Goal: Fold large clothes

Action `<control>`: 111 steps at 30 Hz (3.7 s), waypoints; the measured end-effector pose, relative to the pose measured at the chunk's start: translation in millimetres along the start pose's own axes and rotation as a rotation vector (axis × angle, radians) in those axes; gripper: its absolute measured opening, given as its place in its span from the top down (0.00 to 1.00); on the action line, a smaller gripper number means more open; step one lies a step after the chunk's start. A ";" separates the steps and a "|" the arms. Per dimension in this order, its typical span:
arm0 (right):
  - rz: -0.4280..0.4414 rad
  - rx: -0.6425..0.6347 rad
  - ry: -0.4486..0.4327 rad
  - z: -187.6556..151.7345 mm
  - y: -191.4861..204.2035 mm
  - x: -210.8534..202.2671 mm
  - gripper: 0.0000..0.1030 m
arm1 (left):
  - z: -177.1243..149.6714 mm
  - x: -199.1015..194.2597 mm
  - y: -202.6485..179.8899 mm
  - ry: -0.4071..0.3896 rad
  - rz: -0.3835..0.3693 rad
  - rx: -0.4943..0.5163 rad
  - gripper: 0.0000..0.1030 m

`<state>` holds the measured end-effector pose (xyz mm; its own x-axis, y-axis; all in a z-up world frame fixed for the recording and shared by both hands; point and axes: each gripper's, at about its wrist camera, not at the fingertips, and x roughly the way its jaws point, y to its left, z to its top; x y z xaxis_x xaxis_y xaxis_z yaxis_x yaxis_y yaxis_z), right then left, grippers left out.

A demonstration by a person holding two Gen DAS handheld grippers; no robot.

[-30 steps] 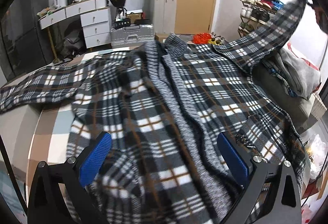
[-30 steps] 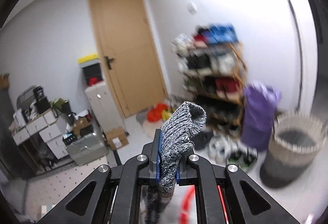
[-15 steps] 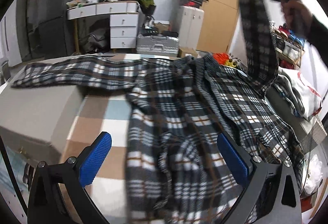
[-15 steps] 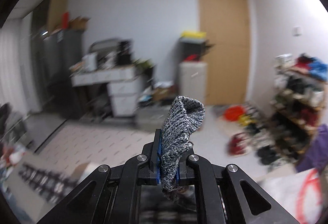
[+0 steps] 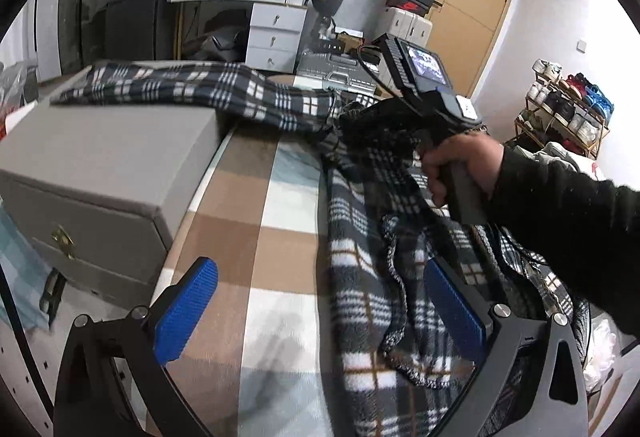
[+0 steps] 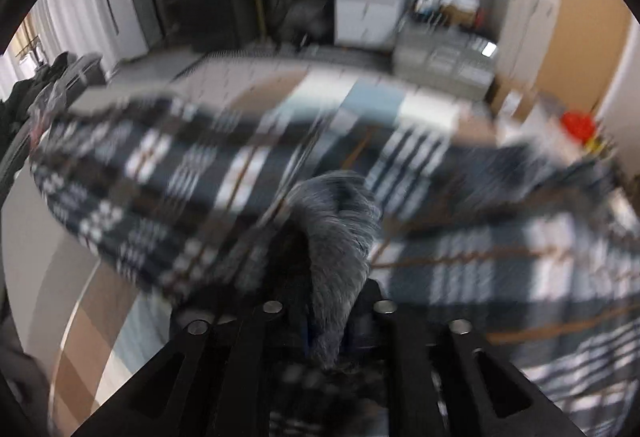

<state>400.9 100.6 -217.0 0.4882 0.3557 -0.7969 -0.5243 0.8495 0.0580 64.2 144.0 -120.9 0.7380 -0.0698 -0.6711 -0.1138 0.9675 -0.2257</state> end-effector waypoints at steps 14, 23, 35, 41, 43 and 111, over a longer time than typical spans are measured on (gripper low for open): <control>0.446 0.240 -0.179 -10.3 -119.2 -112.5 0.01 | -2.4 -0.3 -9.5 0.011 -0.037 0.027 0.02; 0.069 0.620 0.055 -72.0 -292.8 -77.4 0.00 | 2.6 -6.9 -28.3 0.008 0.018 0.063 0.02; 0.280 0.551 -0.122 -109.4 -247.8 -151.1 0.00 | 59.0 -17.0 -3.7 -0.034 0.256 -0.010 0.02; 0.350 0.389 -0.406 -141.5 -173.6 -235.6 0.00 | 102.2 -39.5 58.2 -0.091 0.351 -0.166 0.02; 0.381 0.372 -0.449 -146.9 -162.2 -249.1 0.00 | 112.4 -40.4 72.3 -0.101 0.365 -0.170 0.02; 0.661 0.558 -0.338 -208.2 -103.5 -145.8 0.00 | 203.6 24.1 324.0 -0.209 0.433 -0.663 1.00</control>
<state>238.8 -120.3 -232.0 0.4331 0.8545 -0.2867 -0.3997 0.4672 0.7887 180.6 505.2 -66.4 0.6396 0.3875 -0.6639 -0.7386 0.5490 -0.3912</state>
